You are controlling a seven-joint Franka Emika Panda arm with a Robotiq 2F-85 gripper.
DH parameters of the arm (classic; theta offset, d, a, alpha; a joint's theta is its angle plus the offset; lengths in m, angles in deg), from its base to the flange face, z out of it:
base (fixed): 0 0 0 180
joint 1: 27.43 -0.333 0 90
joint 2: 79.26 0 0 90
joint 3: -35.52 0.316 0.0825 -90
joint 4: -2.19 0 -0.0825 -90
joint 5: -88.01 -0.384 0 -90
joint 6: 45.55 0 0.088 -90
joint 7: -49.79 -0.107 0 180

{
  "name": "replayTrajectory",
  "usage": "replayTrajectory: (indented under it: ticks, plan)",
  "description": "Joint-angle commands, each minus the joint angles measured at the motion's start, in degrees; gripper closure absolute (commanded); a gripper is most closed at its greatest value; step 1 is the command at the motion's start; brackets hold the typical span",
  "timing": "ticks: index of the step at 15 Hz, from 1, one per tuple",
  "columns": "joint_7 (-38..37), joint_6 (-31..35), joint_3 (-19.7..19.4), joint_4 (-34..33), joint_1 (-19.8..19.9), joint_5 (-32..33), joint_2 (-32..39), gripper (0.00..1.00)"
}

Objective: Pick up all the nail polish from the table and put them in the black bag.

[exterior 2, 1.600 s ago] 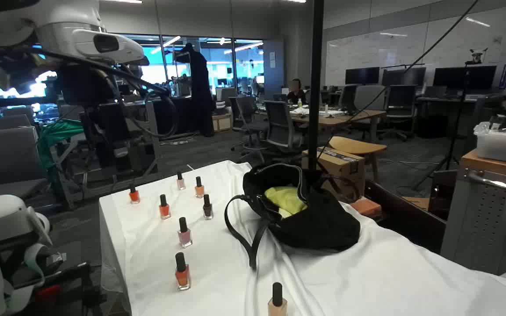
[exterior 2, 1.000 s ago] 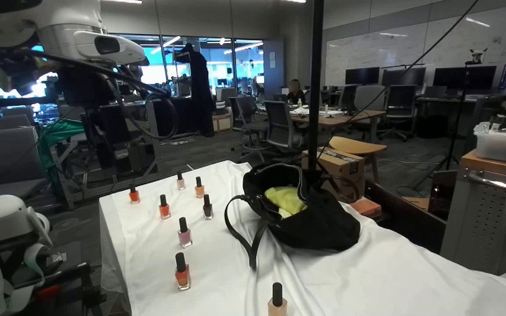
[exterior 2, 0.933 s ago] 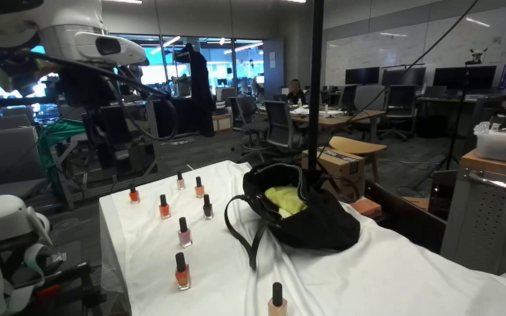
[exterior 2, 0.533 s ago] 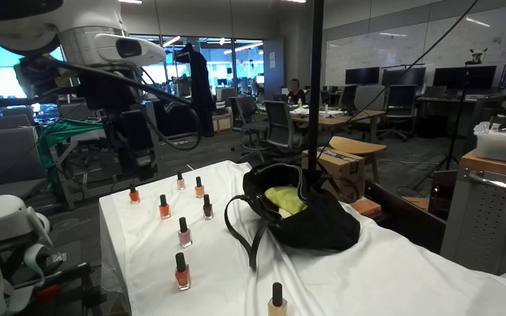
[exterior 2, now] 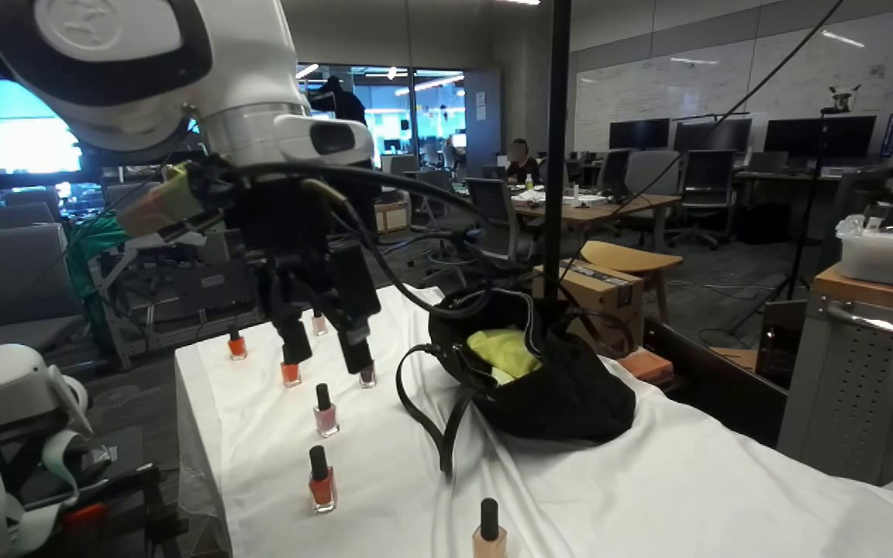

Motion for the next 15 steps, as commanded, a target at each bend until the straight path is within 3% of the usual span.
replayTrajectory:
  ticks: [1,9,15]
  plan:
    - [4.9,5.7,-1.1,-5.1,1.4,3.5,9.7,0.00]
    - [11.6,9.6,-1.5,-12.1,3.2,4.3,22.9,0.00]
    - [19.0,9.6,-0.4,-16.7,4.4,-5.2,29.0,0.00]
